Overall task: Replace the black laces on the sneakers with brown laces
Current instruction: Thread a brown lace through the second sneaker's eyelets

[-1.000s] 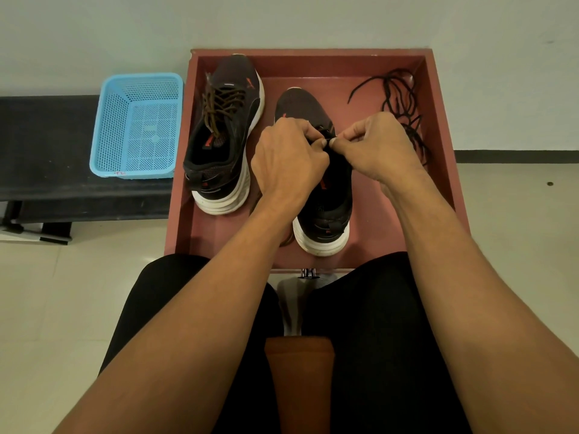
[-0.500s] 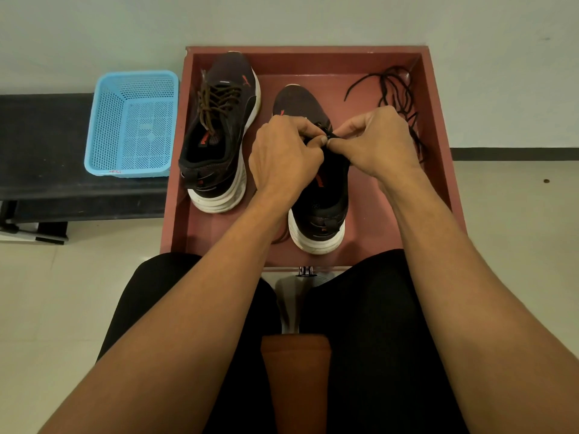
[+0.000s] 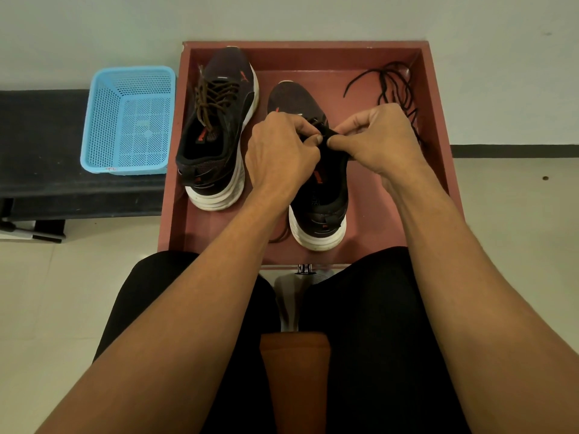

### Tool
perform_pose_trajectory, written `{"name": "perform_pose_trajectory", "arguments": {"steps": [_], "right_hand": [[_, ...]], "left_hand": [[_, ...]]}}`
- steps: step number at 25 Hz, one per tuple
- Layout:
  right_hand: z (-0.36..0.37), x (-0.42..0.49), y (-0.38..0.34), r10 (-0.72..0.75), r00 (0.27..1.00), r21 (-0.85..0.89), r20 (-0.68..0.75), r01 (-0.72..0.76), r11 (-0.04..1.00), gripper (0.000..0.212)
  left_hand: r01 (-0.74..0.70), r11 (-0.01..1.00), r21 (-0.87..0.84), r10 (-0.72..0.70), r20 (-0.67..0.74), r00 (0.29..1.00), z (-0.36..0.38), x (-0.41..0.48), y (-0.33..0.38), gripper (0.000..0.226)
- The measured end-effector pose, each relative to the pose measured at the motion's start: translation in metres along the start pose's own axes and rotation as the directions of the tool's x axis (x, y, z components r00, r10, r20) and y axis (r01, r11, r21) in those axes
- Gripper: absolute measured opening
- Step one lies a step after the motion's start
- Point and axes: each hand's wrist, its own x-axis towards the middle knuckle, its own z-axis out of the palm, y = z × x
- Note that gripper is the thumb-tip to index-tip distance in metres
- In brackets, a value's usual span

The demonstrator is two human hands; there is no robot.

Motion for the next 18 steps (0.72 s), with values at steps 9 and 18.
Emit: {"name": "perform_pose_trajectory", "arguments": {"steps": [9, 18], "right_hand": [[0.0021, 0.0034, 0.0027, -0.018, 0.997, 0.037, 0.081, 0.015, 0.999, 0.023], [0.0024, 0.0026, 0.0029, -0.037, 0.995, 0.050, 0.095, 0.032, 0.998, 0.028]], "left_hand": [[-0.013, 0.999, 0.042, 0.016, -0.070, 0.997, 0.0000, -0.0018, -0.0004, 0.008], [-0.014, 1.000, 0.009, 0.014, -0.039, 0.999, 0.0007, -0.0050, 0.0013, 0.008]]}}
